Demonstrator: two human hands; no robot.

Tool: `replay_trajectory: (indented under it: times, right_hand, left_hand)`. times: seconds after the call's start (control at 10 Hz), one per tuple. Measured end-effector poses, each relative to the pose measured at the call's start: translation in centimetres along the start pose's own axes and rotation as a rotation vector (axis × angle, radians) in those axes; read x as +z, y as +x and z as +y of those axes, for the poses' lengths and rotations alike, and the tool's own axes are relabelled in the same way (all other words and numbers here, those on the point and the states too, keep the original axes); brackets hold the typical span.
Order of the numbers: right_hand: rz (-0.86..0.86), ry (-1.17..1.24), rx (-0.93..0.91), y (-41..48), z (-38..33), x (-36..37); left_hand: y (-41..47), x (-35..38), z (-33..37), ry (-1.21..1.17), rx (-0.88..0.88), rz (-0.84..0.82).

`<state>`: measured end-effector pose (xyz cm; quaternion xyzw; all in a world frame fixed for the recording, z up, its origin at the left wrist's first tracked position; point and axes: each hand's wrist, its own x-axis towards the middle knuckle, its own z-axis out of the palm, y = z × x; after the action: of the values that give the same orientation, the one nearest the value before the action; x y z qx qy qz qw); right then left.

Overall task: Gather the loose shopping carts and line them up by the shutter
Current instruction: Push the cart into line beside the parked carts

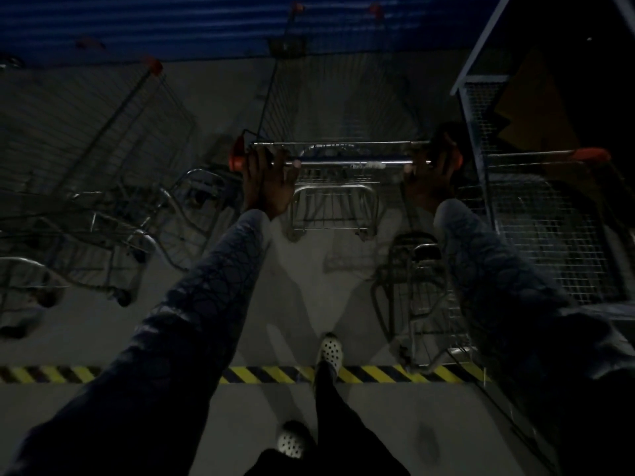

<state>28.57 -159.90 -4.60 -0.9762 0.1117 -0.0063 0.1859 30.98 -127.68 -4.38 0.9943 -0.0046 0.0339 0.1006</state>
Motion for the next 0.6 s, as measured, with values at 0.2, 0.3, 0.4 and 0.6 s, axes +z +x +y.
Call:
replay_trajectory:
  times: [0.2,0.3,0.4,0.6]
  right_hand:
    - [0.096,0.006,-0.006,-6.8,2.4,-0.1]
    - [0.138,0.031,-0.057,-11.2,3.1,-0.7]
    - [0.033,-0.039,-0.065,-15.7,4.1,-1.5]
    - [0.211,0.931,0.125,-23.9,6.0,-1.0]
  left_hand:
    - [-7.0,-0.6,0.9,0.044,0.036,0.056]
    - [-11.1,-0.8,0.8,0.038,0.036,0.066]
    - [-15.5,-1.1,0.6,0.038,0.054,0.095]
    - [-24.7,-1.1,0.4,0.033,0.024,0.071]
